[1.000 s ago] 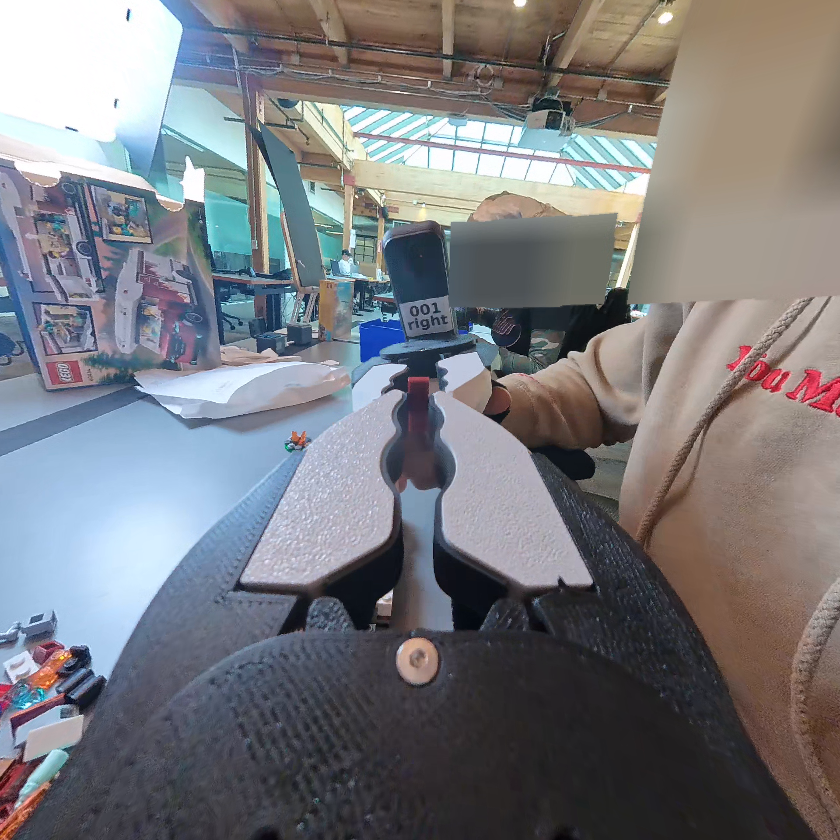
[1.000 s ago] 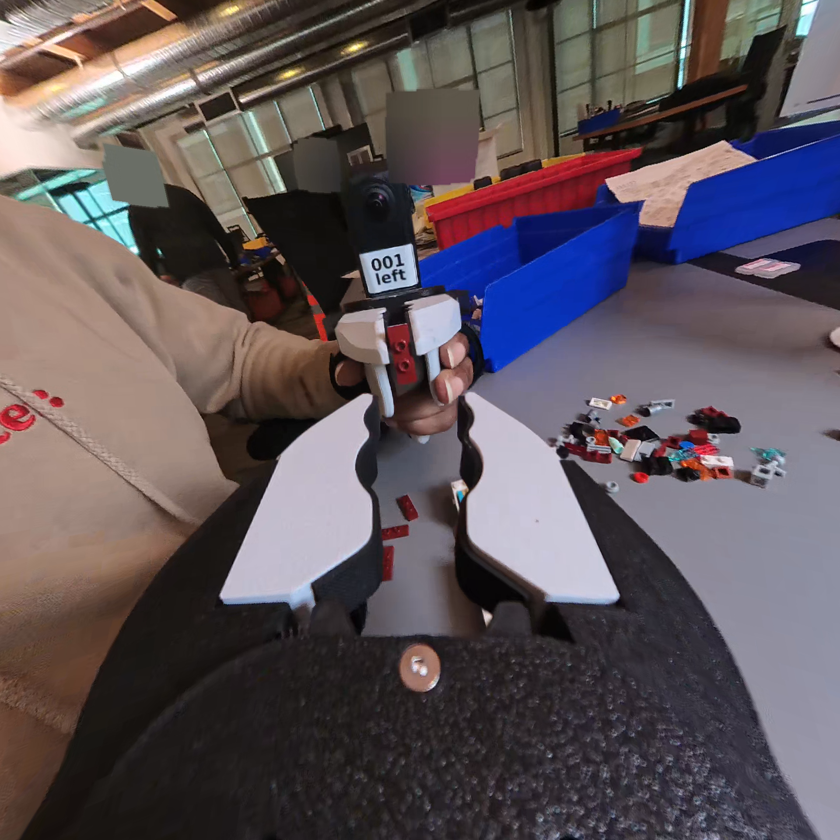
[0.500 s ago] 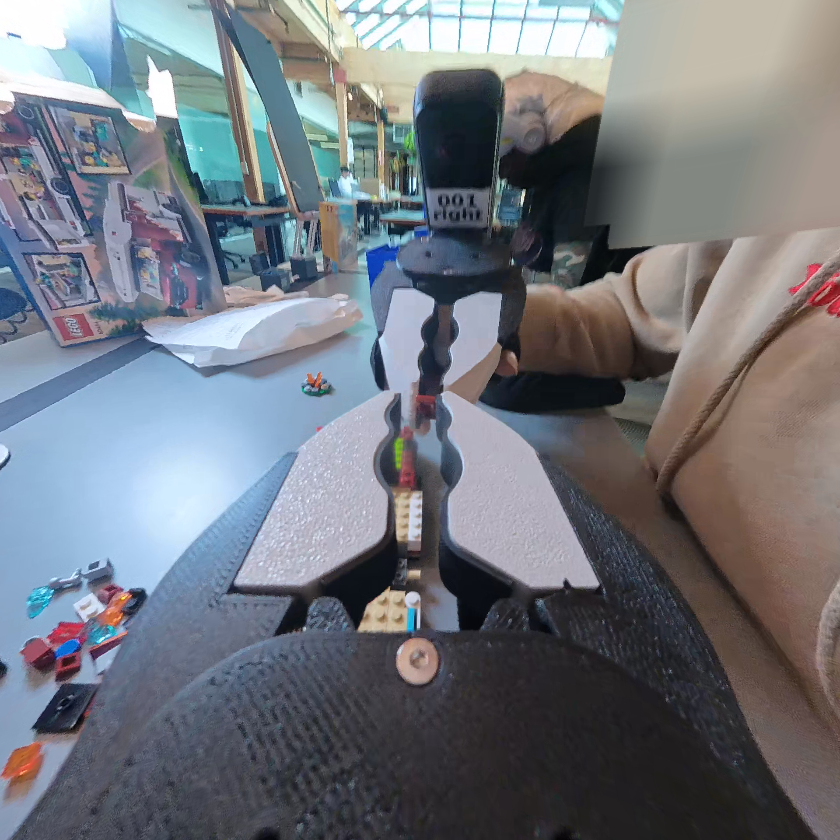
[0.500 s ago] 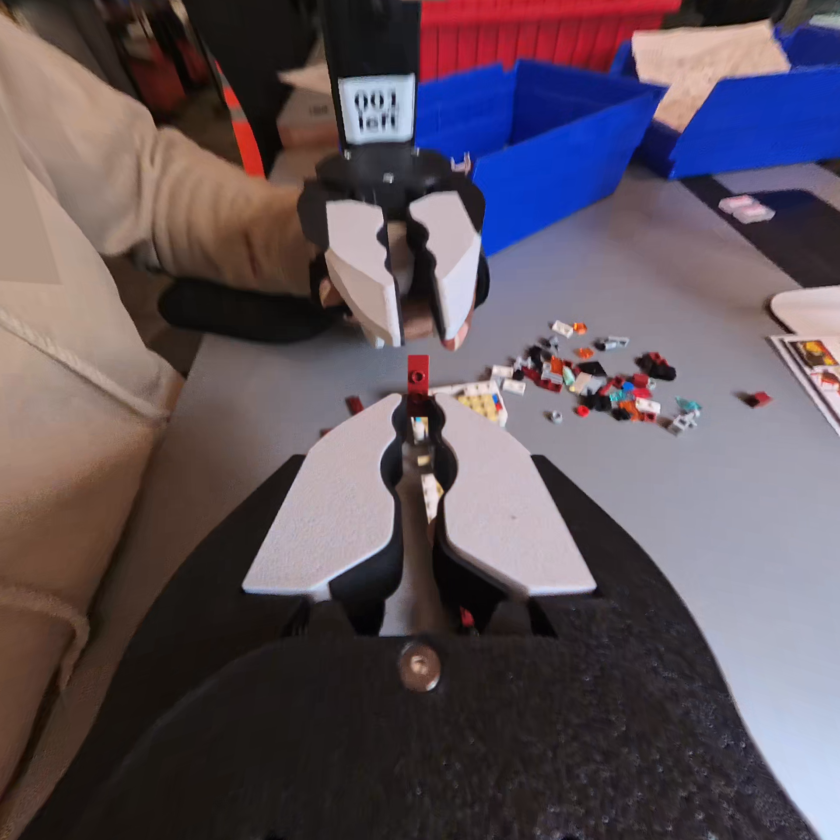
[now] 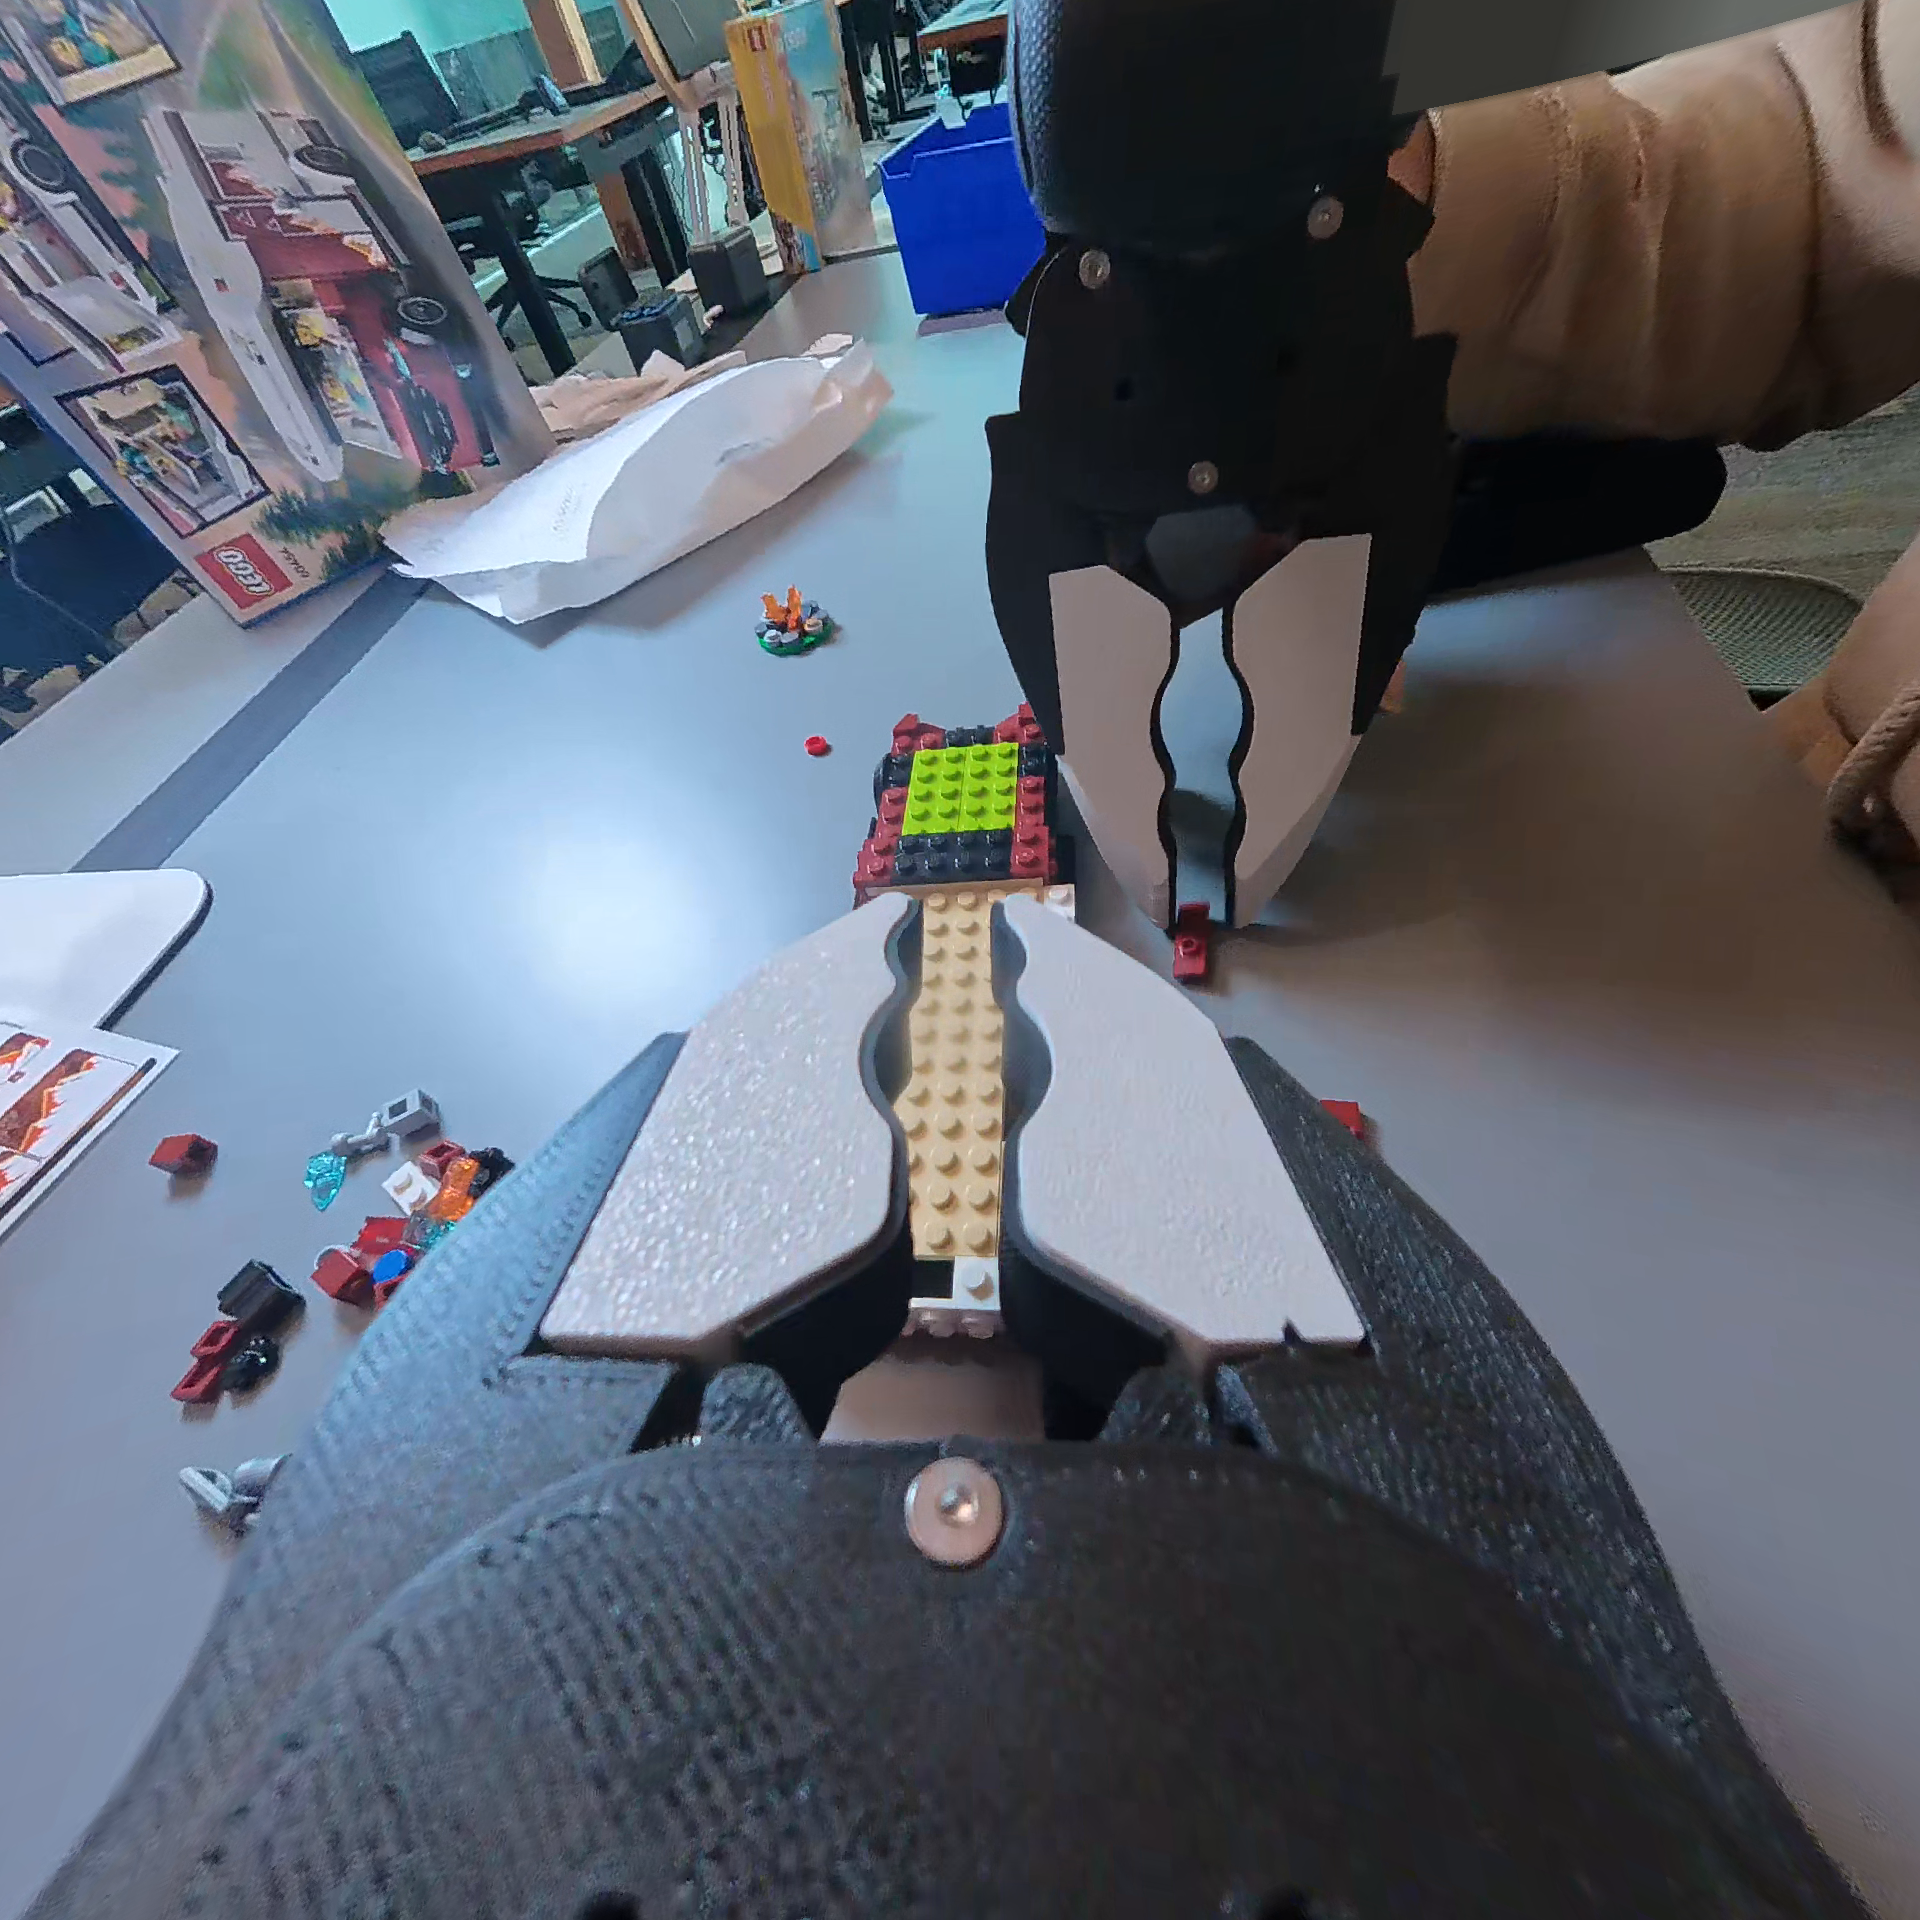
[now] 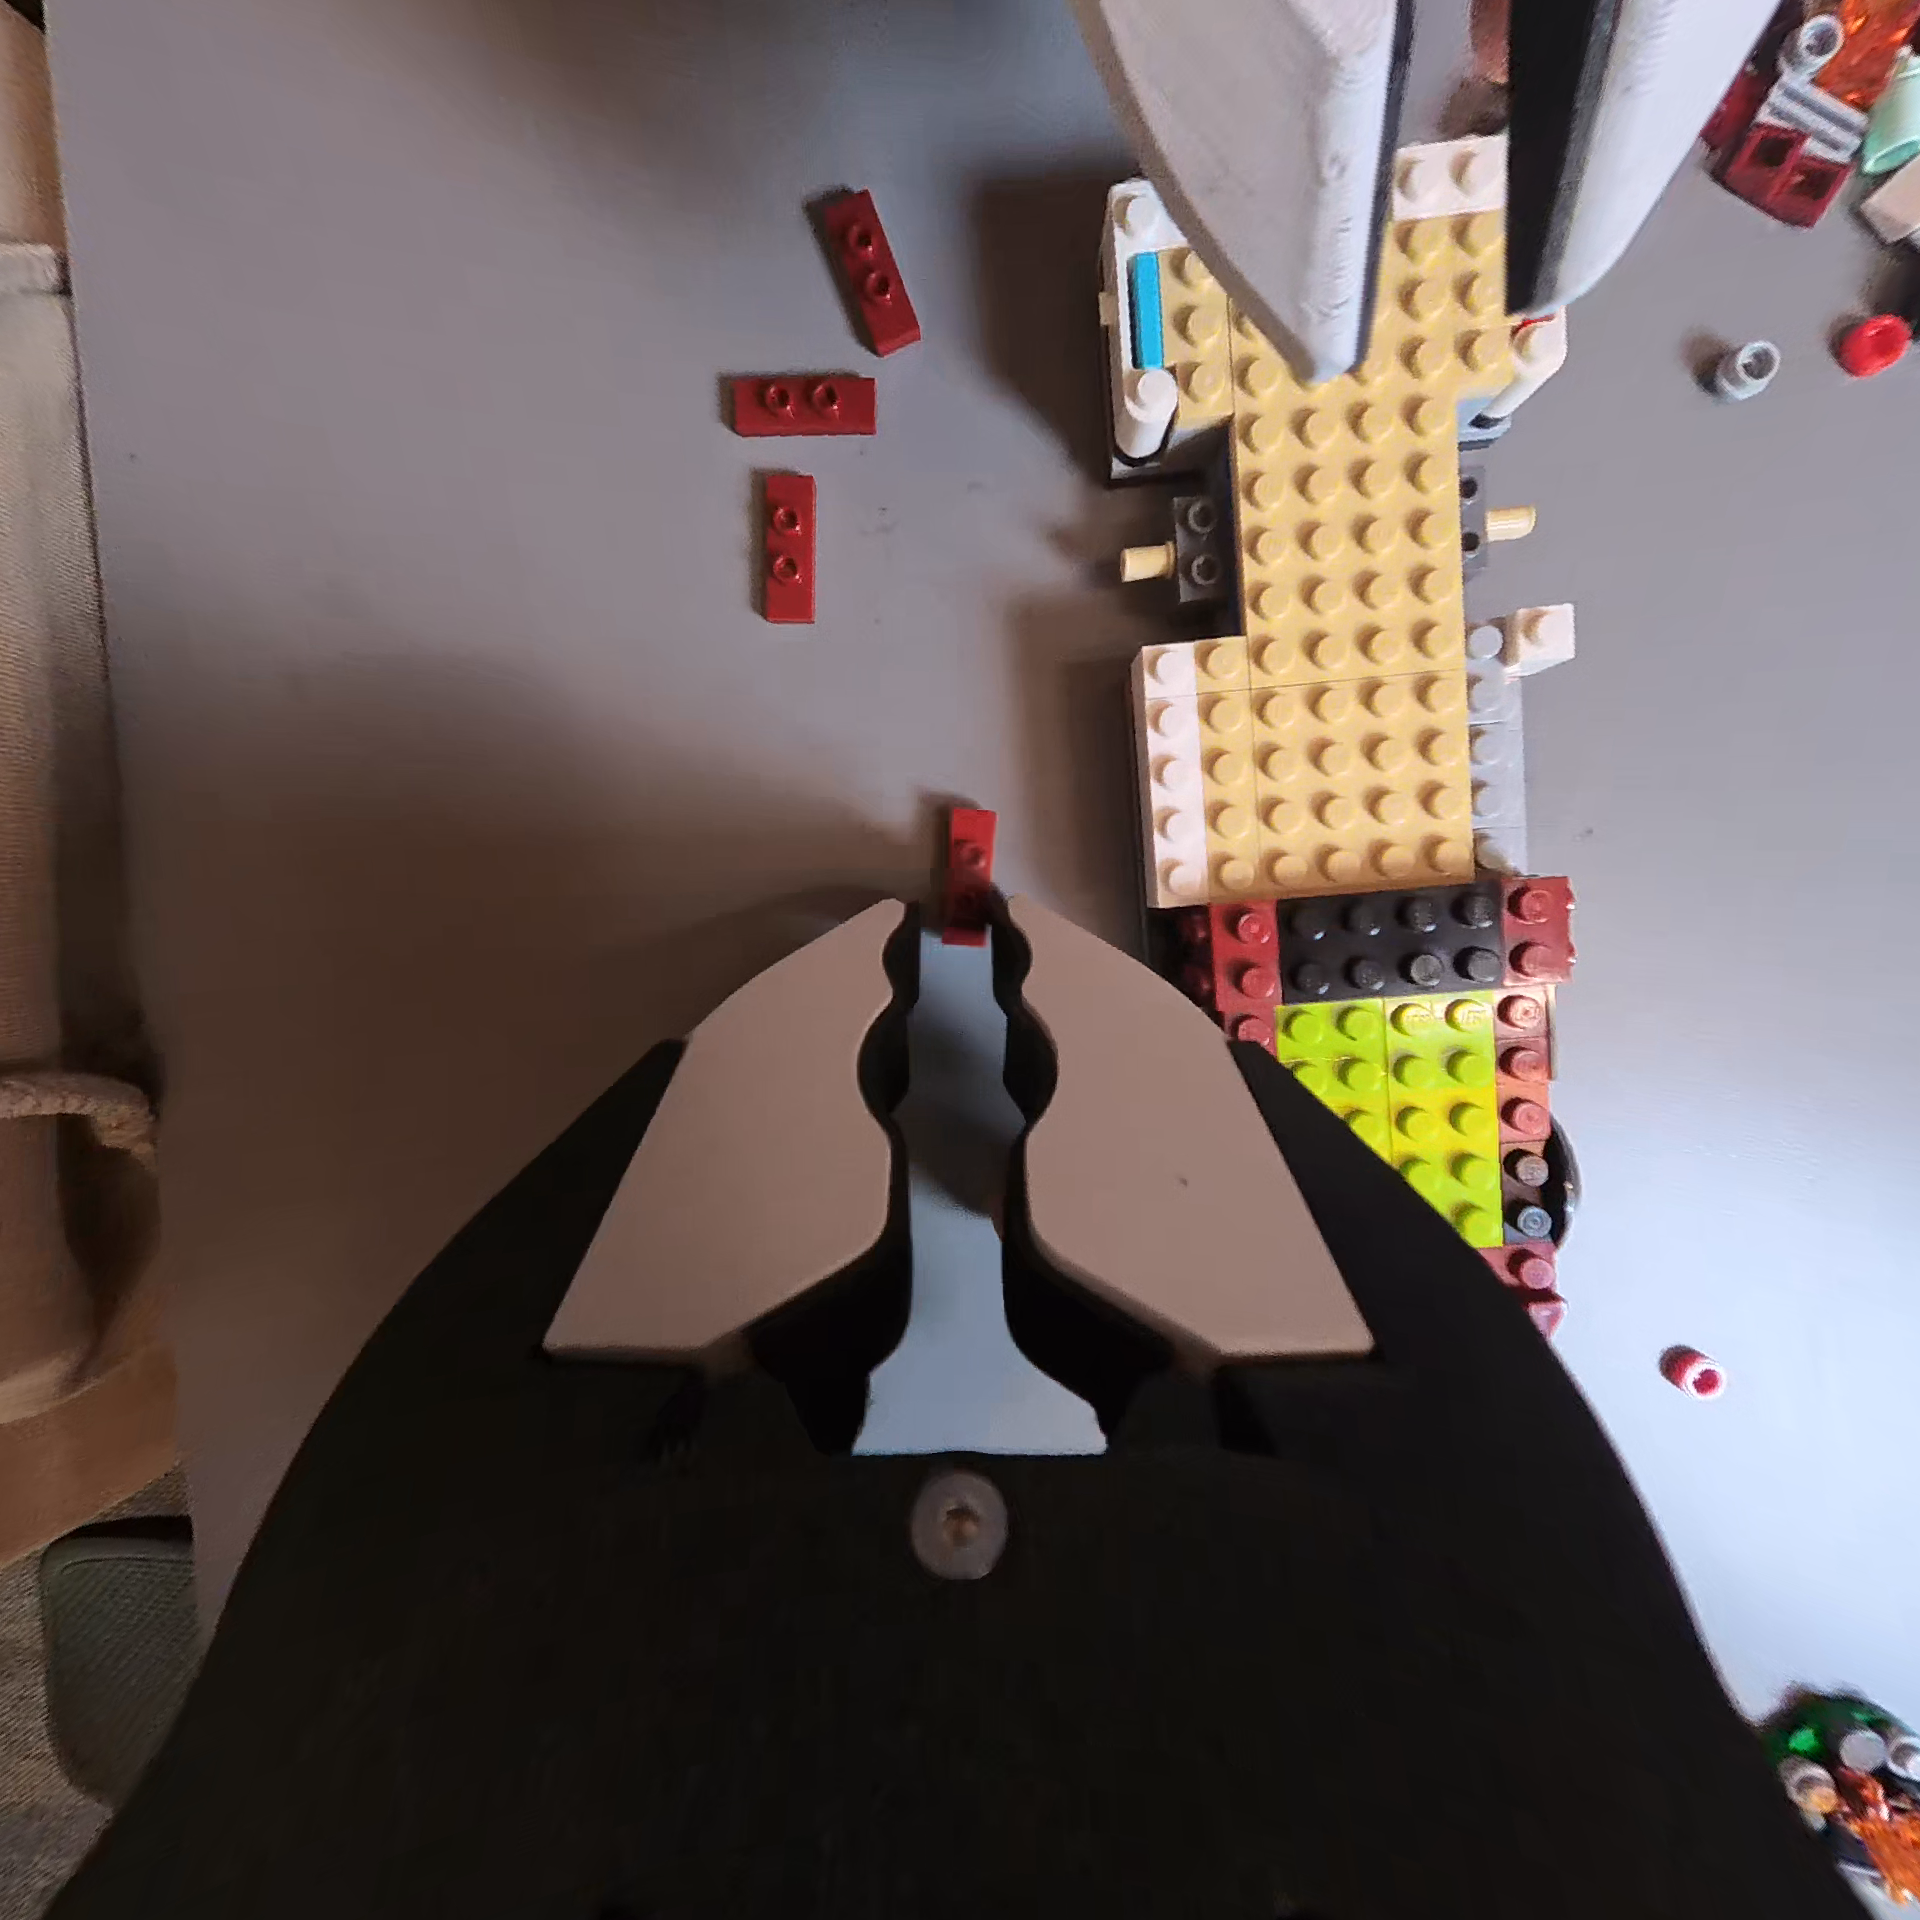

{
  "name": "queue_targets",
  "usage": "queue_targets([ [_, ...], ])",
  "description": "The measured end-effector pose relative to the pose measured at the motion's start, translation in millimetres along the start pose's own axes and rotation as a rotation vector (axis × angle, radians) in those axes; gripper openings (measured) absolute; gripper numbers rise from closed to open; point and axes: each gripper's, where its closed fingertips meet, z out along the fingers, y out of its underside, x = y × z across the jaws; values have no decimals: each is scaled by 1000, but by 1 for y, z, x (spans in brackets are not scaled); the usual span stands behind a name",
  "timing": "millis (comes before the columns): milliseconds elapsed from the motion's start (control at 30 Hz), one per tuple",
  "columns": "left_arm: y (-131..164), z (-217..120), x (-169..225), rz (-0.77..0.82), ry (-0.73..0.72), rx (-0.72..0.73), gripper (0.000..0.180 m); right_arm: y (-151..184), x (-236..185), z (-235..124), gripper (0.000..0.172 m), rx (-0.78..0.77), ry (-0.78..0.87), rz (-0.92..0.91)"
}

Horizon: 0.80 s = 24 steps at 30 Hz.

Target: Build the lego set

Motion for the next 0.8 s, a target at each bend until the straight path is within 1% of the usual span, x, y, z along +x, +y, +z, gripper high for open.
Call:
queue_targets([
  [200,0,-1,-3,3,-19,-3,12,1,0,-4,20,9,4,-28],
  [267,-1,-4,-7,3,-36,-3,13,-2,2,-16,20,57,4,-36],
  [333,-3,-10,-14,-17,-52,-5,15,-6,7,-37,21,140,6,-49],
  [367,-3,-14,-18,-38,-56,-19,21,-8,13,-51,21,199,26,-46],
  [433,-1,-22,-25,-78,-67,-59,38,-8,34,-82,24,314,112,14],
  [467,1,-27,-28,-90,-73,-92,47,-4,44,-94,29,347,159,46],
  [500,3,-33,-30,-99,-76,-125,53,3,53,-101,34,355,205,64],
  [567,8,-45,-33,-109,-75,-176,57,18,60,-100,43,341,255,71],
  [633,20,-52,-33,-141,-61,-221,63,26,63,-84,52,329,250,88],
  [700,35,-50,-27,-181,-16,-272,74,30,69,-67,57,311,250,93],
  [800,60,-39,-17,-191,43,-366,86,37,71,-51,63,253,223,83],
])
